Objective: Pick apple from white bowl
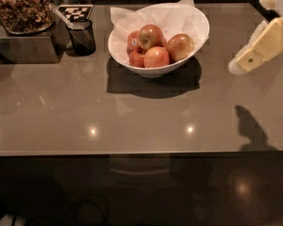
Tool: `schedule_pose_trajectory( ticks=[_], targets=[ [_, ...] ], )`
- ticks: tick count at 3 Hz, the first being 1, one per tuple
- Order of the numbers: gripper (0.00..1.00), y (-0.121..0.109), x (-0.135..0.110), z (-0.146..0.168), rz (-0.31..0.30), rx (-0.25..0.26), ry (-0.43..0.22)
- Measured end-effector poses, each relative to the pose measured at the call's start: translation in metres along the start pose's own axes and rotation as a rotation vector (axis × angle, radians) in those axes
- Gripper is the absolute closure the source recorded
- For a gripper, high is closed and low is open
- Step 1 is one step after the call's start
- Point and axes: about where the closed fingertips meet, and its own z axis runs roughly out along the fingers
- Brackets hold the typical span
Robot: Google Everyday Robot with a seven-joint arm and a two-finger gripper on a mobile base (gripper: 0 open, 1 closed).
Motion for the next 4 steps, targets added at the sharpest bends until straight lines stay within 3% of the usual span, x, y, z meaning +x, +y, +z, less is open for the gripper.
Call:
schedule_pose_trajectory(
  ticks=[1, 2, 3, 4],
  targets=[
    [0.00, 0.000, -0.007, 0.000, 0.005, 0.001, -0.022],
    [0.00, -0.003, -0.004, -0.003, 0.050, 0.018, -0.056],
    [0.00, -0.018, -0.023, 0.025, 0.101, 0.004, -0.119],
    [0.00, -0.033, -0.052, 0.057, 0.101, 0.011, -0.143]
  ],
)
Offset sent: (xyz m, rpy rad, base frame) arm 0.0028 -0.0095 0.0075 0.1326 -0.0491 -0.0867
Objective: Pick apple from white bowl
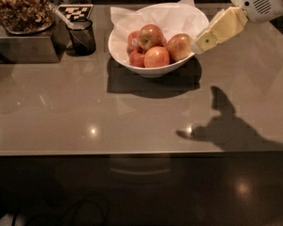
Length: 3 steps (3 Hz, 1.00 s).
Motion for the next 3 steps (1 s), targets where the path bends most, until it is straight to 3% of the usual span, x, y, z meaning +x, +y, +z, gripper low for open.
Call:
schedule_pose_trajectory(
  ticks=[1, 2, 3],
  targets=[
    [0.00, -0.009, -0.010, 0.032, -0.026, -0.010, 0.033],
    [0.00, -0.008, -0.012, 0.035, -0.032, -0.012, 0.034],
    [0.00, -0.010, -0.015, 0.047, 0.013, -0.019, -0.009]
  ],
)
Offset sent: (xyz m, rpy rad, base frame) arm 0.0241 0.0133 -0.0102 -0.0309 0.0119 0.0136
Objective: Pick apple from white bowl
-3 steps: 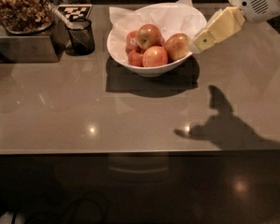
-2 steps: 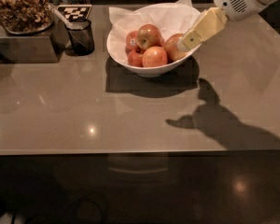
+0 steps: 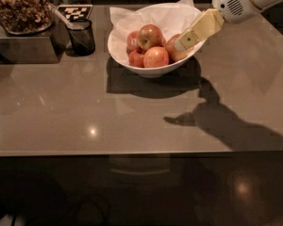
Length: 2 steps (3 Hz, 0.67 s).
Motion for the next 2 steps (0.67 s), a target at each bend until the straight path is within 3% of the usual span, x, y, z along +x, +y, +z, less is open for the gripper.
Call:
schedule_pose_trajectory(
  ticks=[1, 2],
  targets=[
    [0.00, -0.0031, -0.0260, 0.0293, 0.000, -0.023, -0.046],
    [0.19, -0.0026, -0.0284, 0.0314, -0.003, -0.026, -0.049]
  ],
)
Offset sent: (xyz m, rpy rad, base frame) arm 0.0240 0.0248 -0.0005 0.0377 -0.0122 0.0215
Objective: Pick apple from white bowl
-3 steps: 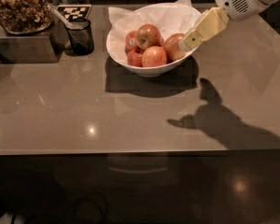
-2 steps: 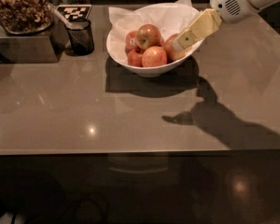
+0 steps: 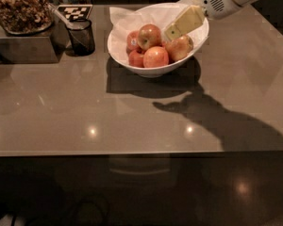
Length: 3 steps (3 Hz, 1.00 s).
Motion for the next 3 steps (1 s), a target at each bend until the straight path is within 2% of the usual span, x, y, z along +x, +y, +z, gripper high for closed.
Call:
schedule_pose_trajectory(
  ticks=[1, 2, 3],
  targets=[
    [0.35, 0.000, 0.000, 0.000, 0.000, -0.001, 0.000],
    [0.36, 0.003, -0.003, 0.013, 0.001, -0.023, -0.007],
    [0.30, 0.003, -0.016, 0.042, -0.016, -0.044, -0.015]
  ],
)
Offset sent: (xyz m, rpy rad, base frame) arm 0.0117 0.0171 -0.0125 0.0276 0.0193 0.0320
